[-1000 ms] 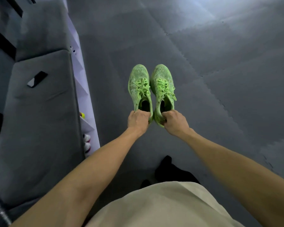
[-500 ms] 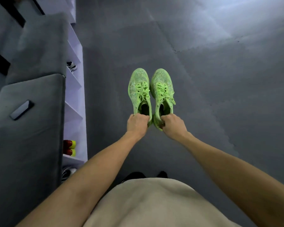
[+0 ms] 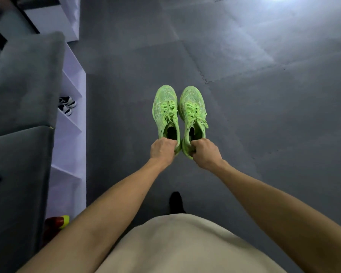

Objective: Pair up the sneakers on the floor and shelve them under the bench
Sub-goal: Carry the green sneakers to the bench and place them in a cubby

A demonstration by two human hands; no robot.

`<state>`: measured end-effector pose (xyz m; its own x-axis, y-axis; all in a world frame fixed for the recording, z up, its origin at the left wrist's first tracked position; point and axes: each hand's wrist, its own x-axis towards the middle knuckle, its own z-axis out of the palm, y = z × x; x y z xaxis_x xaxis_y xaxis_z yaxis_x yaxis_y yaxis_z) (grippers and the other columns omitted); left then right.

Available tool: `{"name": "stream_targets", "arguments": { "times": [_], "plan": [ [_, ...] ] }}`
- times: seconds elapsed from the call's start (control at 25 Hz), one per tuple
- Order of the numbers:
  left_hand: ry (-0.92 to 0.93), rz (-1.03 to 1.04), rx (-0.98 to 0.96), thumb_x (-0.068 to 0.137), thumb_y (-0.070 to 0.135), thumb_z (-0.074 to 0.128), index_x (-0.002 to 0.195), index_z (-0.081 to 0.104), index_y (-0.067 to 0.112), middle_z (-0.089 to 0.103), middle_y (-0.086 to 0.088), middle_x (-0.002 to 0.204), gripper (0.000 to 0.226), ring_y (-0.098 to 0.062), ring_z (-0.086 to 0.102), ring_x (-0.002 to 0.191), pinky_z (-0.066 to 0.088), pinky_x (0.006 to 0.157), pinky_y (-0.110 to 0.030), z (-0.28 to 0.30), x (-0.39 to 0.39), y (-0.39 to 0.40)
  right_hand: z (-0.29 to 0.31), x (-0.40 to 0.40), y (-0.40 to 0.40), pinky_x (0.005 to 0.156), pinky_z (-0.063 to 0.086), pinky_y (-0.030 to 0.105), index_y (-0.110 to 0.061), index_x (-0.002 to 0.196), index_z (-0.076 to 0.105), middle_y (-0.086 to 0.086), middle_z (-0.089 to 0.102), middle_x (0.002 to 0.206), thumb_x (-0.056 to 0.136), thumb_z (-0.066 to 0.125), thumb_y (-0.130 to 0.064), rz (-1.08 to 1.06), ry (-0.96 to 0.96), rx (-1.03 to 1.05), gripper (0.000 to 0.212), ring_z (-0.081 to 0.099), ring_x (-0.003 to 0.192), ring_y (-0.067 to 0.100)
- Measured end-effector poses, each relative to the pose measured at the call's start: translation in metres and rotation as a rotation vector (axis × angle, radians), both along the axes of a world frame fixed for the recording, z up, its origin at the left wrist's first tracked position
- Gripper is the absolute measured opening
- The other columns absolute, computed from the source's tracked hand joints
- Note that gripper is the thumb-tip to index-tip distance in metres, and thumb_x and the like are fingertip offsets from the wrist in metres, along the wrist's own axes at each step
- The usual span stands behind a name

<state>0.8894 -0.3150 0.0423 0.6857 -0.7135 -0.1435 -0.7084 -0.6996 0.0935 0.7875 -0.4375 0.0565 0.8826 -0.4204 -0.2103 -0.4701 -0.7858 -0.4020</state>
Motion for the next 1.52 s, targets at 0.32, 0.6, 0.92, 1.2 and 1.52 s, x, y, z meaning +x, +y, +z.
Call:
{"name": "stream_targets", "arguments": {
  "times": [0.32, 0.6, 0.92, 1.2, 1.52],
  "plan": [
    [-0.024, -0.037, 0.001, 0.088, 0.012, 0.062, 0.087, 0.065, 0.016, 0.061, -0.007, 0.084, 0.006, -0.026, 0.062, 0.081, 0.039, 0.062, -0.031, 0.019, 0.145, -0.128, 0.02, 0.139, -0.123, 0.061, 0.038, 0.033, -0.013, 0.068, 0.049, 0.01, 0.052, 0.077, 0.079, 0.055, -0.007, -0.032, -0.024, -0.011, 0.014, 0.055, 0.075, 0.036],
    [-0.024, 0.127, -0.012, 0.088, 0.006, 0.059, 0.087, 0.065, 0.016, 0.064, -0.01, 0.089, 0.011, -0.028, 0.063, 0.086, 0.043, 0.067, -0.033, 0.019, 0.27, -0.214, 0.016, 0.288, -0.225, 0.059, 0.036, 0.033, -0.014, 0.067, 0.047, 0.008, 0.05, 0.077, 0.076, 0.054, -0.005, 0.154, -0.012, -0.03, 0.015, 0.054, 0.074, 0.034],
    [0.011, 0.563, -0.029, 0.08, 0.007, 0.063, 0.081, 0.063, 0.018, 0.063, -0.008, 0.086, 0.01, -0.028, 0.062, 0.082, 0.036, 0.059, -0.031, 0.023, 0.375, -0.188, 0.028, 0.457, -0.222, 0.065, 0.044, 0.038, -0.01, 0.077, 0.058, 0.017, 0.059, 0.092, 0.08, 0.052, -0.007, 0.57, 0.007, -0.044, 0.007, 0.058, 0.085, 0.039],
    [-0.009, 0.905, -0.038, 0.085, 0.015, 0.063, 0.091, 0.066, 0.019, 0.064, -0.011, 0.095, 0.007, -0.031, 0.063, 0.09, 0.043, 0.066, -0.033, 0.016, 0.442, -0.092, 0.027, 0.569, -0.126, 0.066, 0.038, 0.033, -0.009, 0.083, 0.062, 0.016, 0.06, 0.098, 0.084, 0.055, -0.013, 0.918, 0.004, -0.031, 0.008, 0.059, 0.089, 0.038],
    [-0.027, 1.232, -0.033, 0.088, 0.013, 0.059, 0.094, 0.067, 0.017, 0.065, -0.012, 0.094, 0.012, -0.032, 0.062, 0.091, 0.048, 0.072, -0.036, 0.018, 0.472, 0.0, 0.036, 0.642, -0.017, 0.063, 0.037, 0.033, -0.009, 0.079, 0.06, 0.017, 0.06, 0.092, 0.085, 0.055, -0.018, 1.214, 0.033, -0.025, 0.012, 0.059, 0.085, 0.039]
  ]
}}
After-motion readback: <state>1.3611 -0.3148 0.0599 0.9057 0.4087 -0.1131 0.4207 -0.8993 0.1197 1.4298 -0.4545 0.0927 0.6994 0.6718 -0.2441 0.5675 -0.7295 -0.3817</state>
